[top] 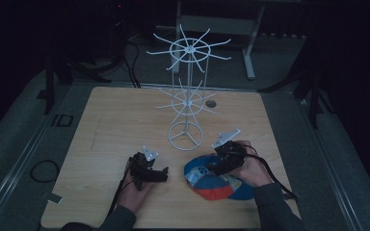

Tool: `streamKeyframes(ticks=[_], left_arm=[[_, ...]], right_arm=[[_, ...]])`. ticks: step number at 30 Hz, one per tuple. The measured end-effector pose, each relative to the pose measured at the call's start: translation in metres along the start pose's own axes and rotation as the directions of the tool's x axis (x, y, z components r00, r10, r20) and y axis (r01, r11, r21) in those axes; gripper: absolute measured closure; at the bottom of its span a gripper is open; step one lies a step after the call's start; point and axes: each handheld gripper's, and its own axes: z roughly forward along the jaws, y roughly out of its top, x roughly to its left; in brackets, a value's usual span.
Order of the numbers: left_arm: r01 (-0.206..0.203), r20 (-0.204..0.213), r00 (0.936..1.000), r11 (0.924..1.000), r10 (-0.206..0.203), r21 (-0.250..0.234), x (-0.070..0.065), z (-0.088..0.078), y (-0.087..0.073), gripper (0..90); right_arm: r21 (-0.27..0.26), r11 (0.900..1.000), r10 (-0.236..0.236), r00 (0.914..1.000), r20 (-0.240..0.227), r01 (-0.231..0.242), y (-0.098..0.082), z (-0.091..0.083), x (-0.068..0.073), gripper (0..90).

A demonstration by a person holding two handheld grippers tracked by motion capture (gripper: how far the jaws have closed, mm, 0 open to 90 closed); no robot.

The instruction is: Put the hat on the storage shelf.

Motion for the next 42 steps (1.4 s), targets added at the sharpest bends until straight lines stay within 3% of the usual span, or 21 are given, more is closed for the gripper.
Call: streamKeyframes(ticks=[30, 38, 42], left_arm=[[-0.001, -0.001, 1.0000, 1.0000, 0.001, -0.002, 0.000, 0.000, 0.000, 2.6], [-0.001, -0.001, 1.0000, 1.0000, 0.001, -0.002, 0.000, 0.000, 0.000, 2.6], [-0.001, -0.001, 1.0000, 1.0000, 0.001, -0.002, 0.000, 0.000, 0.000, 2.6]], right_arm=[[0.110, 0.994, 0.004, 0.9993, -0.038, 0.000, 0.006, 0.037, -0.009, 16.7], [0.148, 0.989, -0.007, 0.9994, -0.034, 0.011, 0.006, 0.046, -0.008, 17.4], [0.163, 0.987, -0.008, 0.9994, -0.033, 0.013, 0.005, 0.049, -0.007, 22.0]])
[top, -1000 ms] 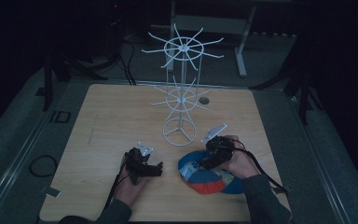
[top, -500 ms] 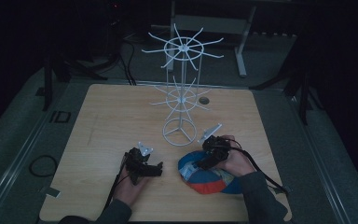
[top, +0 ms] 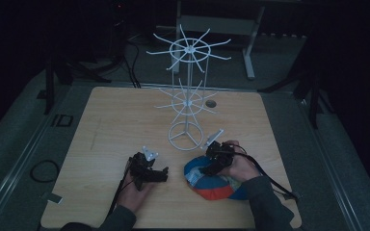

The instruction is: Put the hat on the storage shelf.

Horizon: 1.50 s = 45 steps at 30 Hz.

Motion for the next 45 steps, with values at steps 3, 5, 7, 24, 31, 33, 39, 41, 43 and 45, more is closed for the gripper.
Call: streamKeyframes(ticks=[3, 5, 7, 24, 31, 33, 39, 41, 43, 45], left_arm=[[0.000, 0.000, 1.0000, 1.0000, 0.000, 0.000, 0.000, 0.000, 0.000, 2.6], [0.000, 0.000, 1.0000, 1.0000, 0.000, 0.000, 0.000, 0.000, 0.000, 2.6], [0.002, 0.001, 1.0000, 1.0000, -0.002, 0.000, 0.000, 0.000, 0.000, 2.6], [0.003, 0.001, 1.0000, 1.0000, -0.003, 0.000, 0.000, 0.000, 0.000, 2.6], [0.002, 0.001, 1.0000, 1.0000, -0.002, 0.002, 0.000, 0.000, 0.000, 2.6], [0.001, 0.002, 1.0000, 1.0000, -0.001, 0.003, 0.000, 0.000, 0.000, 2.6], [-0.001, 0.002, 1.0000, 1.0000, 0.001, 0.005, 0.000, 0.000, 0.000, 2.6], [-0.001, 0.002, 1.0000, 1.0000, 0.001, 0.004, 0.000, 0.000, 0.000, 2.6], [-0.001, 0.002, 1.0000, 1.0000, 0.001, 0.004, 0.000, 0.000, 0.000, 2.6], [-0.001, 0.002, 1.0000, 1.0000, 0.001, 0.005, 0.000, 0.000, 0.000, 2.6]], right_arm=[[0.021, 1.000, -0.014, 0.9999, 0.002, 0.014, 0.000, 0.002, 0.002, 31.6], [0.028, 0.999, -0.029, 0.9995, 0.008, 0.029, 0.000, 0.002, 0.003, 39.0], [0.030, 0.998, -0.048, 0.9987, 0.017, 0.047, 0.000, 0.001, 0.004, 48.3], [-0.058, 0.994, -0.097, 0.9952, 0.013, 0.097, -0.008, -0.017, 0.009, 86.7], [-0.131, 0.989, -0.063, 0.9979, -0.009, 0.062, -0.016, -0.032, 0.006, 86.9], [-0.153, 0.987, -0.052, 0.9986, -0.015, 0.049, -0.017, -0.037, 0.006, 86.9], [-0.226, 0.974, -0.030, 0.9988, -0.038, 0.021, -0.023, -0.050, 0.005, 86.9], [-0.246, 0.969, -0.023, 0.9988, -0.044, 0.011, -0.024, -0.053, 0.005, 86.9], [-0.264, 0.965, -0.018, 0.9986, -0.049, 0.004, -0.026, -0.057, 0.004, 86.9], [-0.281, 0.960, -0.011, 0.9985, -0.054, -0.005, -0.028, -0.061, 0.004, 86.9]])
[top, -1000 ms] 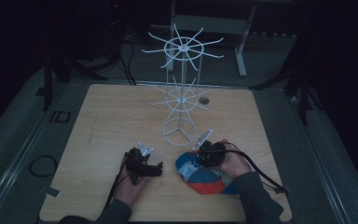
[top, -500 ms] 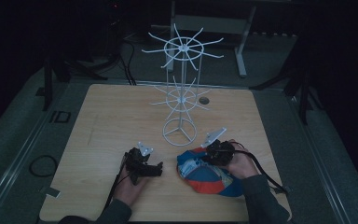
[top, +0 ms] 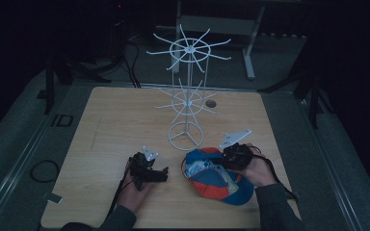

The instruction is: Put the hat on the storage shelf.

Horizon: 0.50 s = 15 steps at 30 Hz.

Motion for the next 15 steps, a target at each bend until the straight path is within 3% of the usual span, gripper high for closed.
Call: streamKeyframes(ticks=[15], left_arm=[[0.003, -0.001, 1.0000, 1.0000, -0.003, -0.004, 0.000, 0.000, 0.000, 2.7]], right_arm=[[-0.134, 0.989, 0.077, 0.9956, 0.053, -0.069, -0.007, -0.028, -0.004, 85.7]])
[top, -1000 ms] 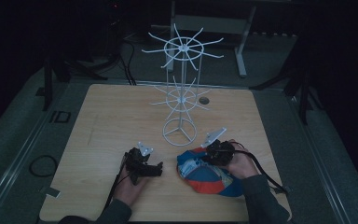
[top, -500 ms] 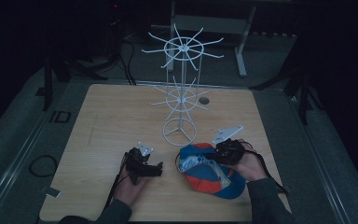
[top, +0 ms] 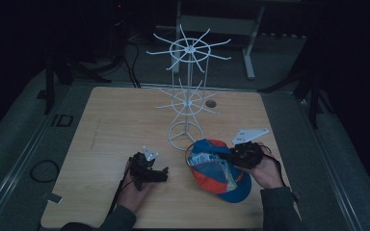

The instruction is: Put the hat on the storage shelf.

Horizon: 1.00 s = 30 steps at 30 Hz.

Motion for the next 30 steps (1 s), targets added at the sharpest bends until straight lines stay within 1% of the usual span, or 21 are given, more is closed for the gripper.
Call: streamKeyframes(ticks=[6, 16, 24, 30], left_arm=[[-0.001, 0.000, 1.0000, 1.0000, 0.001, 0.000, 0.000, 0.000, 0.000, 2.7], [-0.002, -0.001, 1.0000, 1.0000, 0.002, -0.001, 0.000, 0.000, 0.000, 2.6], [-0.002, -0.001, 1.0000, 1.0000, 0.002, 0.000, 0.000, 0.000, 0.000, 2.6], [-0.002, -0.001, 1.0000, 1.0000, 0.002, 0.000, 0.000, 0.000, 0.000, 2.6]], right_arm=[[-0.035, 0.999, 0.016, 0.9996, 0.022, -0.015, -0.002, -0.009, -0.003, 85.7], [-0.092, 0.995, 0.054, 0.9967, 0.061, -0.048, -0.005, -0.022, -0.008, 85.8], [-0.125, 0.990, 0.081, 0.9946, 0.065, -0.072, -0.008, -0.026, -0.010, 85.9], [-0.146, 0.986, 0.087, 0.9936, 0.072, -0.076, -0.006, -0.032, -0.011, 85.9]])
